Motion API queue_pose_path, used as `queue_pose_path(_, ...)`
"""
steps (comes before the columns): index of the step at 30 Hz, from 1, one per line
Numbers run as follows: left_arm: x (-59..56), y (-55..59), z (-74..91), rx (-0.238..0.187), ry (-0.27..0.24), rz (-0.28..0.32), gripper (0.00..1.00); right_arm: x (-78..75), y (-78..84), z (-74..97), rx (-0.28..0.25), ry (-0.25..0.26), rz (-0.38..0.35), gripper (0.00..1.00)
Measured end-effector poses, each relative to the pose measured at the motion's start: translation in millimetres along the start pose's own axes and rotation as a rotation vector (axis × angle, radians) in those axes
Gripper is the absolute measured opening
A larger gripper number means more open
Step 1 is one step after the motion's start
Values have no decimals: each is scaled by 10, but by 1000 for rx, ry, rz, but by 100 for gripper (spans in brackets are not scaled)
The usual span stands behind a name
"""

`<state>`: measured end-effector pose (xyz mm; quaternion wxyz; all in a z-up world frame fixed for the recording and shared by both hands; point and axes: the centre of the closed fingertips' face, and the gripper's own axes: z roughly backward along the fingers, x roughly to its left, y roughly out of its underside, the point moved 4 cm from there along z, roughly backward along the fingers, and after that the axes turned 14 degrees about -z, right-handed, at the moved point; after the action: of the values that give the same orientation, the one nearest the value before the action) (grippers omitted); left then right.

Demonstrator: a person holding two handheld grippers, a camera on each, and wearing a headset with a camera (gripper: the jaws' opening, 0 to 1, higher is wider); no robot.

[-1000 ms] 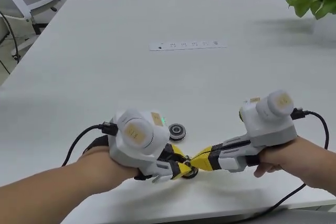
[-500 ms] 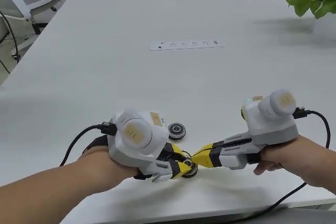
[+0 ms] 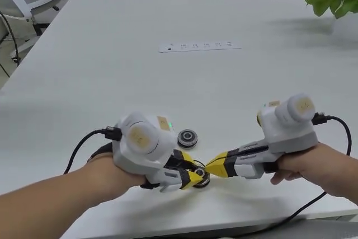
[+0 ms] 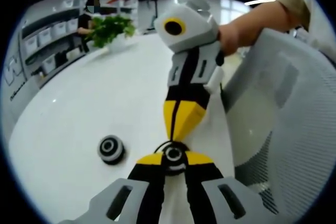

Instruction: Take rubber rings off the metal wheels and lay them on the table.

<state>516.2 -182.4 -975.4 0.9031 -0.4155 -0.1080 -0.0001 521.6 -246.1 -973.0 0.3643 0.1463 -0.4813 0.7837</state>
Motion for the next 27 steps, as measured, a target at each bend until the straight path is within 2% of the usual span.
queue_pose_path(5,19,-19,36,-16,0,12,18,-6,-14,16,-9,1,-3,0)
queue_pose_path(14,18,-39,147,-18,16,11,22,29,-32,31,-13,-12,-4,0)
queue_pose_path(27,64,-184,419,-69,-20,12,29,126,-157,88,-26,-32,26,0)
